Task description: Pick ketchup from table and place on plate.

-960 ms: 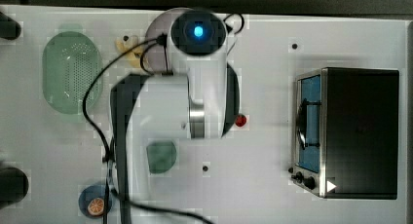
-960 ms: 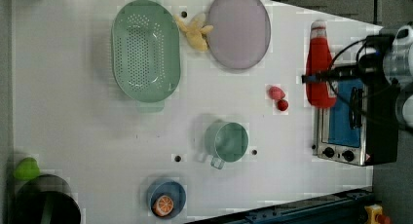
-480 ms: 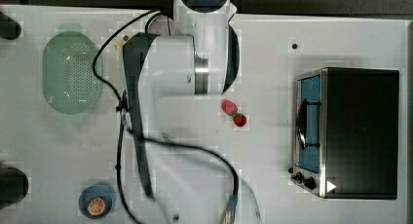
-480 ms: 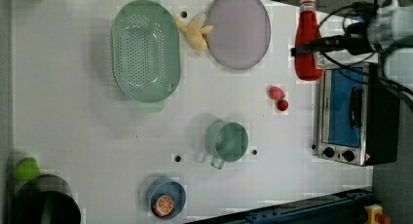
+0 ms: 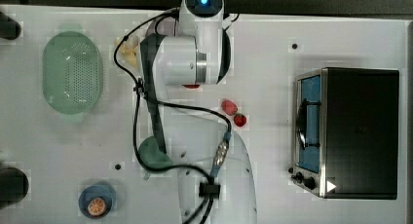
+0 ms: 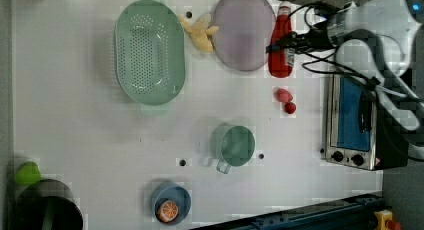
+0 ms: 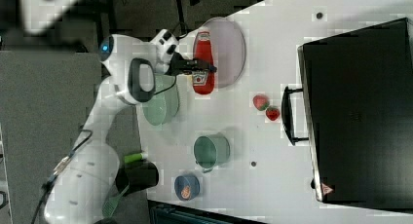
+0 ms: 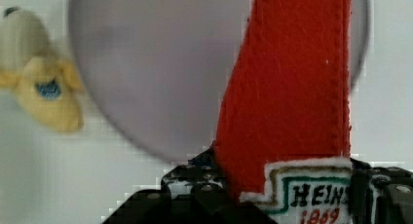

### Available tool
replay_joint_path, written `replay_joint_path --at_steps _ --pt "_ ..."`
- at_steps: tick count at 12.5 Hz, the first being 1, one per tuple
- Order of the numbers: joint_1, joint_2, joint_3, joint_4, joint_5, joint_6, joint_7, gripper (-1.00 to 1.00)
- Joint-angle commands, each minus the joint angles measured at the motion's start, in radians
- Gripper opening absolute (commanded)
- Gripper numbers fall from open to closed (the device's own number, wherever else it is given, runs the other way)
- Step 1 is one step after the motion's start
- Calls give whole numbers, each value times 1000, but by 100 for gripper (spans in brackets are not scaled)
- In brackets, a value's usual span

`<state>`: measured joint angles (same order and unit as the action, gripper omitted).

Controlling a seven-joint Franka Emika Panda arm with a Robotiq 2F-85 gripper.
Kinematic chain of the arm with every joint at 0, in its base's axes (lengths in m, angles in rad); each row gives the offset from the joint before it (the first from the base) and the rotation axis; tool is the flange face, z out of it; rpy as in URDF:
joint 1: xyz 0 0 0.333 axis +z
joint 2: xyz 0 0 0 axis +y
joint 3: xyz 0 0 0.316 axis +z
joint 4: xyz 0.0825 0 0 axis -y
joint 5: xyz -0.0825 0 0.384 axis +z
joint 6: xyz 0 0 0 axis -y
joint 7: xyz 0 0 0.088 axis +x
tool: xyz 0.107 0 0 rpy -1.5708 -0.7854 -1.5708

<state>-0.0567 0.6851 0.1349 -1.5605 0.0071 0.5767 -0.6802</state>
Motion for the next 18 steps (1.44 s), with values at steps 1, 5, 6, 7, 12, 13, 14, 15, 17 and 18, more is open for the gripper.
replay_joint_path --at_steps 1,5,6,7,12,13,14,15,17,18 --pt "27 25 1 109 9 86 113 27" --pt "30 75 1 130 8 114 113 97" --pt "30 63 1 130 8 114 114 100" --pt "29 40 0 128 8 113 122 100" --pt "20 -137 -11 70 8 -45 408 100" --pt "19 -180 -14 48 7 -74 474 100" --pt "17 -229 -18 16 6 -94 531 100" --pt "17 -282 -24 -23 6 -105 576 100" --pt "16 -391 -38 -102 5 -108 622 100" --pt "16 -444 -46 -141 5 -117 626 100"
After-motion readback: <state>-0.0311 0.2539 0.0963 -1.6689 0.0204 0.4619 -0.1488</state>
